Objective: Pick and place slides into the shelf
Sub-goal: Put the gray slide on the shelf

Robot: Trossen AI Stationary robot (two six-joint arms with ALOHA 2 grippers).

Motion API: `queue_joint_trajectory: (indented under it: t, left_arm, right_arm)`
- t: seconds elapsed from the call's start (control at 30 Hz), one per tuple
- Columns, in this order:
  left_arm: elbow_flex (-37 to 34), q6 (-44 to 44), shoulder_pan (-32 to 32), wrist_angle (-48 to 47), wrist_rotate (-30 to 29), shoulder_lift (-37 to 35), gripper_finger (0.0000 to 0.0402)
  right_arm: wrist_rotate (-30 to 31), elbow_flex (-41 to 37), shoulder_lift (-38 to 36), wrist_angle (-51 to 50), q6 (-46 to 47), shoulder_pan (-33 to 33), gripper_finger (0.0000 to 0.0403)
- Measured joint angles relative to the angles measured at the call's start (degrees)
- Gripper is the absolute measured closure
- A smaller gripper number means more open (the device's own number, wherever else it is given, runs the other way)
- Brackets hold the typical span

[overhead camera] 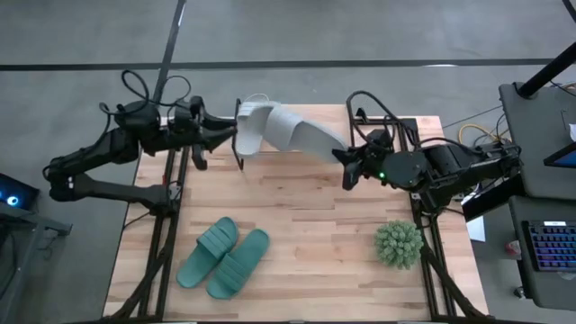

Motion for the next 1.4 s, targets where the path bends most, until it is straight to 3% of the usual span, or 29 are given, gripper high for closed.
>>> queue_joint_trajectory:
  t: [0.13, 0.3, 0.77, 1.03, 1.13, 1.3, 1.4]
  left_arm:
    - [-0.32, 2.66, 0.0, 0.01, -4.37, -0.65, 0.0307]
    - [-0.37, 5.4, -0.15, -0.02, -4.72, -0.65, 0.0307]
    - [-0.57, 15.31, -3.73, -0.07, -8.37, 2.22, 0.0307]
    - [-0.57, 27.96, -9.99, 0.2, -17.23, 5.84, 0.0307]
    - [-0.57, 31.6, -12.49, 0.22, -22.36, 7.14, 0.0308]
    - [-0.57, 38.26, -16.22, 1.02, -25.6, 9.52, 0.0308]
    - [-0.57, 40.16, -17.68, 2.1, -31.62, 11.22, 0.0308]
  right_arm:
    - [4.63, -0.36, 0.13, 0.08, 3.7, 0.0, 0.0354]
    - [5.51, -1.84, 0.15, 0.17, 9.82, 0.07, 0.0354]
    - [15.21, -12.52, 0.19, 3.31, 24.72, 1.03, 0.0354]
    - [17.05, -17.11, 0.1, 14.56, 23.56, 1.03, 0.0354]
    - [17.27, -17.79, 0.11, 15.77, 23.17, 1.03, 0.0354]
    - [17.3, -17.81, 0.15, 16.13, 23.39, 1.01, 0.0354]
    - [17.32, -17.81, 0.15, 17.3, 23.02, 1.01, 0.0354]
